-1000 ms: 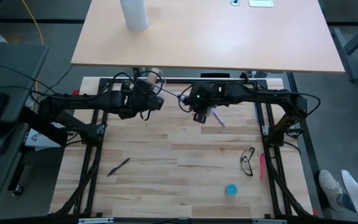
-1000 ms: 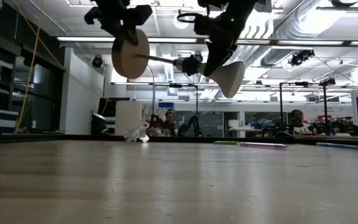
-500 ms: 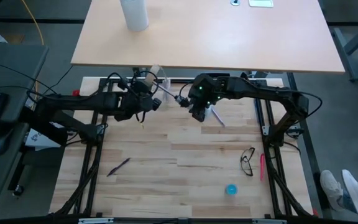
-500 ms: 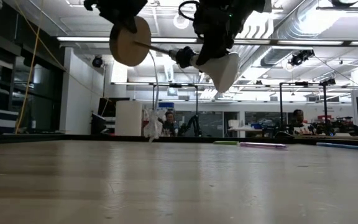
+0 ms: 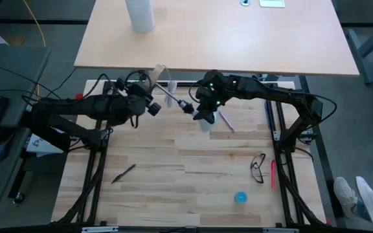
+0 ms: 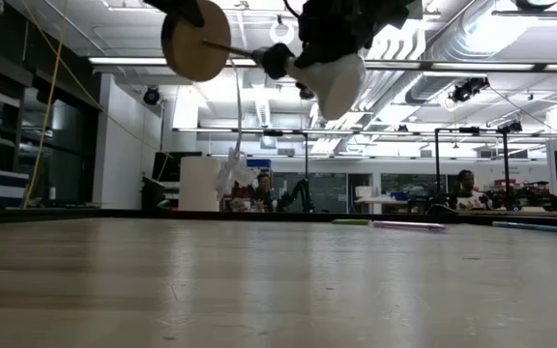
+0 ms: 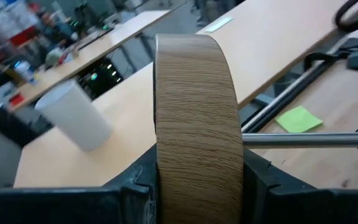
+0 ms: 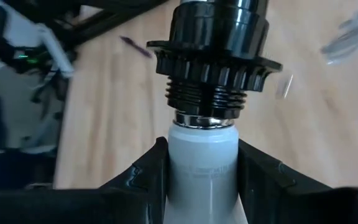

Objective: Screw lightbulb
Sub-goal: Insert the light bulb into the lamp

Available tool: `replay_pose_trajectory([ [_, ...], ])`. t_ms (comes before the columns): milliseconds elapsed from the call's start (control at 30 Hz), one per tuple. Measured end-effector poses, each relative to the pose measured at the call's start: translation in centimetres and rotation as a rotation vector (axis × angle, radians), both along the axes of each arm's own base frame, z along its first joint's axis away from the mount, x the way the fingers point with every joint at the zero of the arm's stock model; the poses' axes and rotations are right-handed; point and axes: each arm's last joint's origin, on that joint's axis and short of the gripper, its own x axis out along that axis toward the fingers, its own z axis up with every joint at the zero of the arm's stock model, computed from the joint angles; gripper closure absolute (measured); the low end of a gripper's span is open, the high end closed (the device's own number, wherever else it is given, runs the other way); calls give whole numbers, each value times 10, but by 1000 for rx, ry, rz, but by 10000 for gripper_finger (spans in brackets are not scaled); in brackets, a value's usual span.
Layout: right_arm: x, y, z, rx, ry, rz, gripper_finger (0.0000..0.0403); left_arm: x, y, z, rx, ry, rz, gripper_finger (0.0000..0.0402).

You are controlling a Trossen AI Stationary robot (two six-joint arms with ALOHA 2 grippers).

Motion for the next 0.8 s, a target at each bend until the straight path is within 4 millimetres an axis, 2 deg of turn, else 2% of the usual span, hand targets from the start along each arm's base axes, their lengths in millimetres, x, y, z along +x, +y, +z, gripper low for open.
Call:
replay_pose_trajectory([
  [167, -1, 3, 0, 87, 5, 46, 260, 1, -1, 8, 30, 42, -106, 288],
  [433, -2, -1, 3, 171, -18, 55, 260, 2, -2, 16, 118, 103, -165, 288],
  [600, -3, -5, 3, 233, -3, 18, 260, 3, -2, 18, 131, 81, -136, 288],
  [800, -2, -14, 7, 247, -44, -20, 260, 0, -2, 15, 100, -2, -24, 288],
])
